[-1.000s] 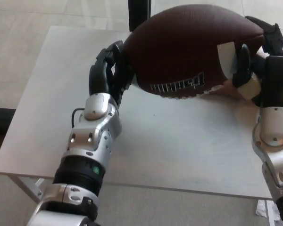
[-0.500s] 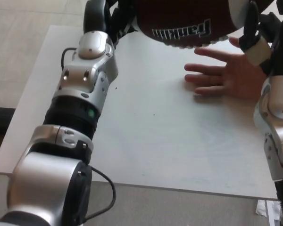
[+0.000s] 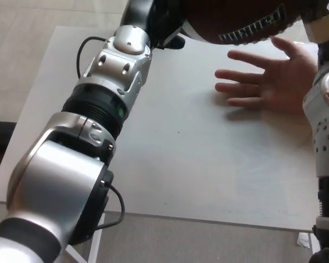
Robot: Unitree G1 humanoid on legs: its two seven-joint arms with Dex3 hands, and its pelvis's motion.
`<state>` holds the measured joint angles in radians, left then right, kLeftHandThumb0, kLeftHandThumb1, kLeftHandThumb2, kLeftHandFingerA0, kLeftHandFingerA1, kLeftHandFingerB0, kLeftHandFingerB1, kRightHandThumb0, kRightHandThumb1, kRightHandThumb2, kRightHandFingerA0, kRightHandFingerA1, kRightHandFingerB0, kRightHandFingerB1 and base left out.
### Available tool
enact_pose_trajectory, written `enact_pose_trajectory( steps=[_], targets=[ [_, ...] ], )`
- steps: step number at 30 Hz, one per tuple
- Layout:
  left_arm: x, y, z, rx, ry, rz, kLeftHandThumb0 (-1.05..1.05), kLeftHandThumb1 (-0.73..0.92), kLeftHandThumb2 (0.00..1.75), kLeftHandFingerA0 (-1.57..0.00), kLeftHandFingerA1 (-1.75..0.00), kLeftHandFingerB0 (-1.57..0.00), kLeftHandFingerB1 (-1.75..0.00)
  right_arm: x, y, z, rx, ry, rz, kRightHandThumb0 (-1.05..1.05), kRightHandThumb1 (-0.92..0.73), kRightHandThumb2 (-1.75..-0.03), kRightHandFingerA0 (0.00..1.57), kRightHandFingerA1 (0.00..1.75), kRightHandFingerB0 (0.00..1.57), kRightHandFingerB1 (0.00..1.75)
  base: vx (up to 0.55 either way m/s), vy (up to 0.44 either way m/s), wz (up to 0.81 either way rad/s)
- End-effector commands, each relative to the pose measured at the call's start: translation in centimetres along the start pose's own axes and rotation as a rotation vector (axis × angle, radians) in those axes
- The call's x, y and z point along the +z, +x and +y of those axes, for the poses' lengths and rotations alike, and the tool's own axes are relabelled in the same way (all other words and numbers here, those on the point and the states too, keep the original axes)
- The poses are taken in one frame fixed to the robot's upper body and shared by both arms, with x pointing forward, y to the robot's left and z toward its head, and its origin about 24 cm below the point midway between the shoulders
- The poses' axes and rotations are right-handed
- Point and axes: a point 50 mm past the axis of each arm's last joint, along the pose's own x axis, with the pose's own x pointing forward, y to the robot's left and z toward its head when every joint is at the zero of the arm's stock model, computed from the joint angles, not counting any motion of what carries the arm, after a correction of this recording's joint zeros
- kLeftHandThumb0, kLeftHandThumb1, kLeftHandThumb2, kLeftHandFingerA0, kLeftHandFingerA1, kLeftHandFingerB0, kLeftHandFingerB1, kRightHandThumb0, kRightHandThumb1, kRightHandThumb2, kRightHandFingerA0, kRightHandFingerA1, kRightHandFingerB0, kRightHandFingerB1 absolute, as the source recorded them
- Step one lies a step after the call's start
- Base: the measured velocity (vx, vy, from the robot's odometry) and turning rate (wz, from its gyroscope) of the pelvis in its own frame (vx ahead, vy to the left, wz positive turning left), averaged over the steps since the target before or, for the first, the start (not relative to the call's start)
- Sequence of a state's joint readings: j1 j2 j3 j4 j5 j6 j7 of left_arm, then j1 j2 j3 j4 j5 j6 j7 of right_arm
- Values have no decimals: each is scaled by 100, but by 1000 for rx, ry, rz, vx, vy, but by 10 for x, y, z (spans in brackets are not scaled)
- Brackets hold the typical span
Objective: The robot uses both its hands to grab the left and right ends of a football kept in the middle of the desk infront of it, lifts it up and places it in the palm of a person
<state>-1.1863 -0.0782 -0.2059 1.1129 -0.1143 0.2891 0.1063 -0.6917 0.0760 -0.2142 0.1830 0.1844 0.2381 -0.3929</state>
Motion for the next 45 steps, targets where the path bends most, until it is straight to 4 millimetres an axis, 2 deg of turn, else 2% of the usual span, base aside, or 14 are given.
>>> enact_pose_trajectory(
  steps=[1, 2, 18, 20, 21, 24, 28, 37, 39, 40, 42, 43, 44, 45],
  targets=[
    [42, -5, -30, -212, 395, -26, -68, 67, 99, -35, -72, -19, -50, 3, 18, 20, 99, 213, 209, -72, -90, -67, 58, 59, 30, 32, 0, 0, 0],
    [44, -6, -32, -207, 407, -11, -56, 80, 63, -33, -94, -21, -39, 3, 20, 18, 90, 214, 212, -72, -90, -67, 56, 58, 29, 33, 0, 0, 0],
    [23, -7, -49, -193, 521, 95, -25, 72, 65, -59, -89, -40, -52, -27, 33, -7, -74, 325, 338, -69, -92, -71, 48, 65, 22, 35, 0, 0, 0],
    [19, -7, -51, -194, 571, 100, -27, 70, 66, -64, -100, -40, -52, -32, 31, -10, -90, 328, 345, -70, -75, -106, 49, 70, 19, 48, 0, 0, 0],
    [18, -7, -52, -192, 571, 103, -28, 71, 64, -66, -98, -39, -51, -34, 31, -11, -114, 337, 357, -70, -91, -67, 58, 65, 25, 35, 0, 0, 0],
    [11, -7, -55, -196, 565, 108, -29, 71, 66, -70, -102, -41, -53, -41, 30, -16, -194, 359, 381, -71, -87, -66, 80, 114, 35, 41, 0, 0, 0],
    [5, -8, -62, -214, 550, 104, -27, 71, 72, -75, -115, -41, -48, -54, 26, -31, -223, 353, 397, -70, -92, -67, 44, 61, 27, 36, 0, 0, 0],
    [2, -8, -63, -206, 622, 102, -36, 75, 62, -68, -92, -21, -39, -70, 22, -61, -443, 328, 398, -63, -87, -66, 50, 51, 27, 32, 0, 0, 0],
    [2, -7, -59, -199, 592, 98, -35, 53, 100, -58, -78, -6, -49, -68, 25, -69, -471, 290, 380, -63, -87, -66, 53, 74, 29, 34, 0, 0, 0],
    [2, -7, -55, -193, 549, 109, -46, 70, 60, -58, -83, -13, -32, -66, 27, -75, -479, 268, 369, -65, -86, -66, 52, 80, 27, 35, 0, 0, 0],
    [0, -6, -50, -186, 513, 107, -41, 48, 96, -58, -80, 0, -45, -61, 30, -78, -497, 224, 341, -68, -74, -108, 72, 119, 35, 56, 0, 0, 0],
    [0, -5, -43, -175, 484, 103, -54, 68, 59, -50, -82, -14, -34, -52, 34, -83, -465, 198, 293, -35, -55, -110, 98, 116, 0, 49, 0, 0, 0],
    [-4, -4, -31, -150, 444, 104, -54, 66, 59, -54, -80, -17, -32, -37, 40, -90, -409, 81, 211, -70, -68, -99, 47, 72, 7, 36, 0, 0, 0],
    [-5, -4, -31, -149, 440, 105, -54, 66, 59, -54, -80, -17, -32, -36, 40, -92, -405, 67, 206, -70, -68, -99, 47, 72, 7, 36, 0, 0, 0]
  ],
)
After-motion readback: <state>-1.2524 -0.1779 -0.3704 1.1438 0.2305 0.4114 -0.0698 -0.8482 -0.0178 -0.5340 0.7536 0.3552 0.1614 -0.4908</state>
